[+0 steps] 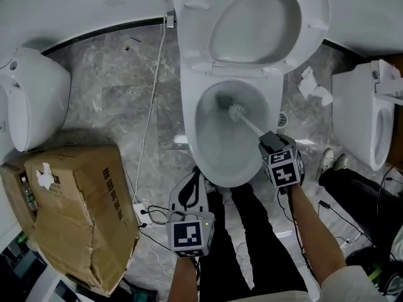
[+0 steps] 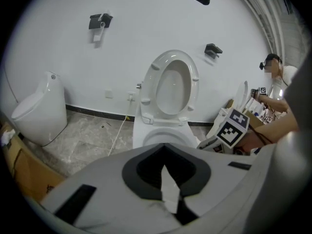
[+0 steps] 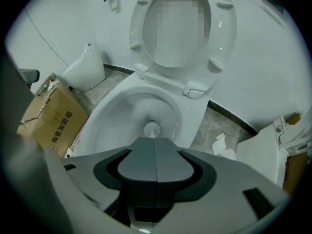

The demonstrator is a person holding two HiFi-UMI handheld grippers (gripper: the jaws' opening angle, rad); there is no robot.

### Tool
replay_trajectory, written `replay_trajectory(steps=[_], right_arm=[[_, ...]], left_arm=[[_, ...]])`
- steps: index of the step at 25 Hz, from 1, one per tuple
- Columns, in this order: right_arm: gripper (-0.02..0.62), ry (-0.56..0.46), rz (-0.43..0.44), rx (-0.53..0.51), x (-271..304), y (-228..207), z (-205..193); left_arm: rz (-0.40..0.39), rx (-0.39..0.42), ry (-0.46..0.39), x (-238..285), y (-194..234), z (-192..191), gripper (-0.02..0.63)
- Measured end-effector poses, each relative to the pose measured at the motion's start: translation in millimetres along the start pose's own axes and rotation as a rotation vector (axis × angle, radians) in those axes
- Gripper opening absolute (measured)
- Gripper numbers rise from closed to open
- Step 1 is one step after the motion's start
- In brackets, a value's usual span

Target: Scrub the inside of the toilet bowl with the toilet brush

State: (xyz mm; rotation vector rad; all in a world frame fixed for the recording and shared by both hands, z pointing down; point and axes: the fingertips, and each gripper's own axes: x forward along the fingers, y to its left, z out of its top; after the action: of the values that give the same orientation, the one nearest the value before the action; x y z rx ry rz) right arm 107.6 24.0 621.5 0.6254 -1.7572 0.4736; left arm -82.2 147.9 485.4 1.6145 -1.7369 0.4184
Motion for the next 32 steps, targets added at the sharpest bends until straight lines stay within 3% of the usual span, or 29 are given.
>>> replay_trajectory(steps=[7,15,27,32], right_arm=[[0.264,0.014,0.073,-0.047,-3,44,-11],[0.264,-0.052,0.101,-0.058,-1,64,20],[0.264,-0.173,0.068,0.030,-6,38,90],[0.262,-0.176,0.033,0.042,-14,18,83]], left_arm=[[0.026,-0.010,-0.002,-5,10,-2,0.026],[0.013,-0.009,-0.001,-4,2,-5,0.026],[0.001,0.013,0.012,1,-6,-3,0.026],[-0.011,0.024,0.017,3,-10,-1,0.026]])
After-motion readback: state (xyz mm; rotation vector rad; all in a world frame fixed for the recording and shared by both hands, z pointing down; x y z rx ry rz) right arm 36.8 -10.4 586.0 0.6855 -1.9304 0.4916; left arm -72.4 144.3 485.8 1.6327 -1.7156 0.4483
